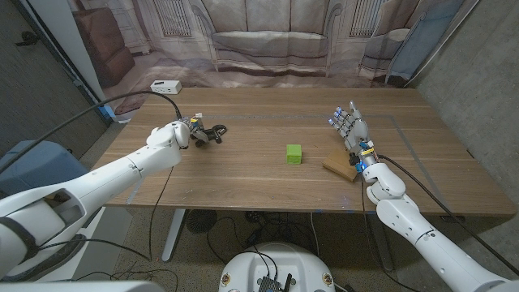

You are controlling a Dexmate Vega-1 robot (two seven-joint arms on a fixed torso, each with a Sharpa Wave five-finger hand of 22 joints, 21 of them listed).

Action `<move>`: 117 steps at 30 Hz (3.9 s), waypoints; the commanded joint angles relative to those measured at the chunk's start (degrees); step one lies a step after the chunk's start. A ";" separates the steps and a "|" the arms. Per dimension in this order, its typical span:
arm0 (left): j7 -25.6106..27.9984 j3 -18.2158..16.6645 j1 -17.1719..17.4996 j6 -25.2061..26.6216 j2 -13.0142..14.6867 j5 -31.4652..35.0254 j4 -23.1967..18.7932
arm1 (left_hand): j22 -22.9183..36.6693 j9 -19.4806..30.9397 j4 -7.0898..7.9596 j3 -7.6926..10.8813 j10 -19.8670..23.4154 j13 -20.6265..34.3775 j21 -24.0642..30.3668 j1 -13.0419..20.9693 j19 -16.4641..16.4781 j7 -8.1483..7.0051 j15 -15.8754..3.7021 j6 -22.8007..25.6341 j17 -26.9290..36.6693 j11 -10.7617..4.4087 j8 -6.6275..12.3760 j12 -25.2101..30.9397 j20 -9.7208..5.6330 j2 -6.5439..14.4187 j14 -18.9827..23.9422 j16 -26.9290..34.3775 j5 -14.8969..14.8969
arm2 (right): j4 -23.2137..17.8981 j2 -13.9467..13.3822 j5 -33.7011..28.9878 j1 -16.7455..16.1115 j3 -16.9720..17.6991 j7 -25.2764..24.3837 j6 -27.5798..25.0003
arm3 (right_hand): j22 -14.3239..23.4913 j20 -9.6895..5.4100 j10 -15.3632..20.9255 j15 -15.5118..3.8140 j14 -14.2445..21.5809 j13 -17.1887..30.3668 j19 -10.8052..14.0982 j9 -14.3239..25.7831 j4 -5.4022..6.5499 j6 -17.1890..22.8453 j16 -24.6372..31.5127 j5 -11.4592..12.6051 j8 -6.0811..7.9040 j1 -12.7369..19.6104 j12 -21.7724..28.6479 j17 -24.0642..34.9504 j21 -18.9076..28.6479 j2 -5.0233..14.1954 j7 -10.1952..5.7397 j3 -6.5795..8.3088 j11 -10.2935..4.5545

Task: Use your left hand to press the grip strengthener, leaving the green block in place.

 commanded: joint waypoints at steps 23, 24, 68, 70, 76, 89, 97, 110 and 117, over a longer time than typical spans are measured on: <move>7.03 -5.68 3.10 2.27 1.97 -8.31 -7.66 | 0.69 0.29 -3.71 7.13 6.82 0.88 2.68 13.14 13.79 1.27 -3.96 7.57 0.24 -0.74 0.96 1.22 -5.08 8.96 11.01 0.04 0.94 | 0.51 0.66 1.36 -0.51 1.19 1.16 2.20 | 0.13 0.20 0.64 -0.02 0.67 0.21 0.32 0.26 -0.16 0.22 0.09 -0.19 -0.06 0.21 -0.29 0.34 -0.05 0.78 0.10 -0.14 0.05; 7.17 -5.72 3.16 2.68 1.93 -8.41 -7.83 | 0.69 0.30 -3.70 7.16 6.87 0.88 2.74 13.19 13.89 1.30 -3.90 7.58 0.24 -0.72 0.93 1.22 -5.09 8.93 11.07 0.01 0.94 | 0.54 0.66 1.39 -0.51 1.19 1.23 2.20 | 0.13 0.18 0.66 -0.02 0.65 0.21 0.33 0.26 -0.16 0.21 0.08 -0.19 -0.06 0.21 -0.29 0.34 -0.04 0.78 0.08 -0.14 0.07; 14.25 -10.05 5.39 3.33 5.04 -10.01 -16.58 | 0.80 0.40 -4.33 8.39 8.05 1.31 3.74 15.31 14.20 1.26 -4.72 8.58 0.43 -0.96 0.17 0.81 -5.21 7.50 12.84 -0.88 1.05 | 1.31 1.72 1.52 -0.10 1.66 1.59 4.18 | 0.13 0.21 0.70 0.02 0.73 0.22 0.41 0.26 -0.21 0.24 0.02 -0.23 -0.07 0.27 -0.34 0.36 -0.07 0.87 0.06 -0.26 0.03; 14.21 -10.00 5.31 3.63 4.94 -9.86 -16.69 | 0.85 0.41 -4.36 8.54 8.42 1.43 4.15 16.08 14.87 1.14 -5.00 9.22 0.57 -1.28 0.30 0.89 -5.43 7.31 13.22 -0.78 1.07 | 1.64 1.68 1.29 0.08 1.57 1.92 4.48 | 0.13 0.18 0.70 0.05 0.73 0.22 0.43 0.26 -0.21 0.22 0.02 -0.23 -0.08 0.25 -0.34 0.37 -0.07 0.87 0.05 -0.28 0.07; 14.80 -10.40 5.54 2.77 4.70 -9.88 -16.90 | 0.95 0.48 -4.49 8.79 8.88 1.75 4.84 18.12 15.63 0.94 -6.03 9.82 0.97 -1.43 0.29 0.95 -6.21 6.92 14.18 -0.41 1.11 | 2.06 1.92 1.47 0.57 1.60 2.06 4.52 | 0.13 0.19 0.77 0.05 0.75 0.22 0.46 0.26 -0.21 0.21 0.02 -0.23 -0.09 0.25 -0.32 0.37 -0.06 0.86 0.05 -0.30 0.07; 15.96 -11.03 5.77 3.21 3.28 -10.64 -16.86 | 1.61 1.71 -4.08 7.69 12.49 3.57 8.25 23.65 18.92 0.27 -8.38 13.24 3.01 -2.45 1.62 2.52 -8.67 6.72 17.97 2.07 0.98 | 2.64 2.05 1.40 1.26 1.61 2.28 4.65 | 0.13 0.21 0.73 0.00 0.79 0.22 0.46 0.26 -0.23 0.22 0.02 -0.24 -0.09 0.25 -0.35 0.37 -0.08 0.85 0.07 -0.35 0.13; 18.08 -11.51 6.09 5.00 1.94 -10.94 -17.09 | 1.65 3.15 -3.29 5.81 17.37 5.37 11.76 24.97 21.98 -1.00 -9.26 20.77 3.99 -3.64 4.75 4.58 -10.06 6.64 22.11 4.07 0.88 | 2.67 2.11 1.38 0.98 1.82 2.10 5.04 | 0.13 0.21 0.71 0.04 0.84 0.22 0.54 0.26 -0.24 0.20 0.02 -0.24 -0.10 0.26 -0.36 0.37 -0.06 0.83 0.06 -0.38 0.25; 19.00 -11.06 5.76 5.93 1.28 -11.90 -16.44 | 1.26 3.78 -3.28 5.14 19.61 6.32 14.26 25.04 24.38 -1.25 -9.83 25.32 3.67 -4.66 6.39 5.10 -11.04 6.23 25.16 4.66 0.94 | 2.63 2.07 1.56 0.89 1.91 1.99 4.82 | 0.13 0.24 0.78 0.12 0.86 0.22 0.54 0.27 -0.24 0.22 0.00 -0.24 -0.09 0.25 -0.35 0.38 -0.08 0.86 0.11 -0.43 0.24; 19.31 -10.87 5.64 5.93 1.25 -12.31 -16.26 | 1.10 3.94 -3.35 4.74 20.15 6.74 15.14 25.24 25.03 -1.13 -9.96 26.22 3.82 -4.69 6.66 5.14 -11.46 5.97 26.08 4.99 0.93 | 2.70 2.18 1.66 0.89 1.97 1.92 4.84 | 0.13 0.23 0.70 0.08 0.85 0.22 0.56 0.27 -0.24 0.24 -0.01 -0.24 -0.08 0.26 -0.39 0.38 -0.08 0.89 0.08 -0.44 0.09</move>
